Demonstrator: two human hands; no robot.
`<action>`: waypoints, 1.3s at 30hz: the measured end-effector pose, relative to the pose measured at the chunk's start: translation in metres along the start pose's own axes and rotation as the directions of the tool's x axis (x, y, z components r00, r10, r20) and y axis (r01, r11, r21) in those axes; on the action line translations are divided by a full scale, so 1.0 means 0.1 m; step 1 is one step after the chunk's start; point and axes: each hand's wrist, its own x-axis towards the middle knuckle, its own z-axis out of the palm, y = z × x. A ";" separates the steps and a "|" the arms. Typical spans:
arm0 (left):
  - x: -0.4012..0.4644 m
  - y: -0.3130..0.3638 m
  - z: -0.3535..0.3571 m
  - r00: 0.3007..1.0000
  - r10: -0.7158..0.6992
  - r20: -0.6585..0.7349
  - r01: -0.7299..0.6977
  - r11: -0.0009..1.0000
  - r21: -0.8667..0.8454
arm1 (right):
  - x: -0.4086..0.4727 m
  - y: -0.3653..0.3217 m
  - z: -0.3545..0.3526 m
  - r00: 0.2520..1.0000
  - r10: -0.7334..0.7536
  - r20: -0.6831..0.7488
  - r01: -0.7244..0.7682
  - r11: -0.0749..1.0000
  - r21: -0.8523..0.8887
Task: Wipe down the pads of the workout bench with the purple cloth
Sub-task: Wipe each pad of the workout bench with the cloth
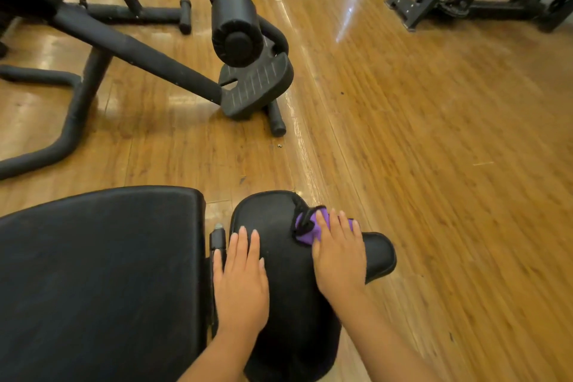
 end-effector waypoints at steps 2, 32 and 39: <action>0.00 0.00 -0.01 1.000 0.001 0.008 -0.001 1.000 -0.004 | 0.28 0.06 -0.14 0.986 0.005 0.165 -0.016 0.998 0.061; 0.00 0.01 0.01 0.999 0.033 -0.008 -0.033 0.999 0.019 | 0.03 0.52 -0.13 0.979 0.191 0.065 -0.198 0.974 0.114; -0.01 0.00 0.01 1.000 0.030 0.002 -0.030 0.999 0.034 | 0.17 0.60 -0.11 0.954 0.285 0.093 -0.296 0.943 0.150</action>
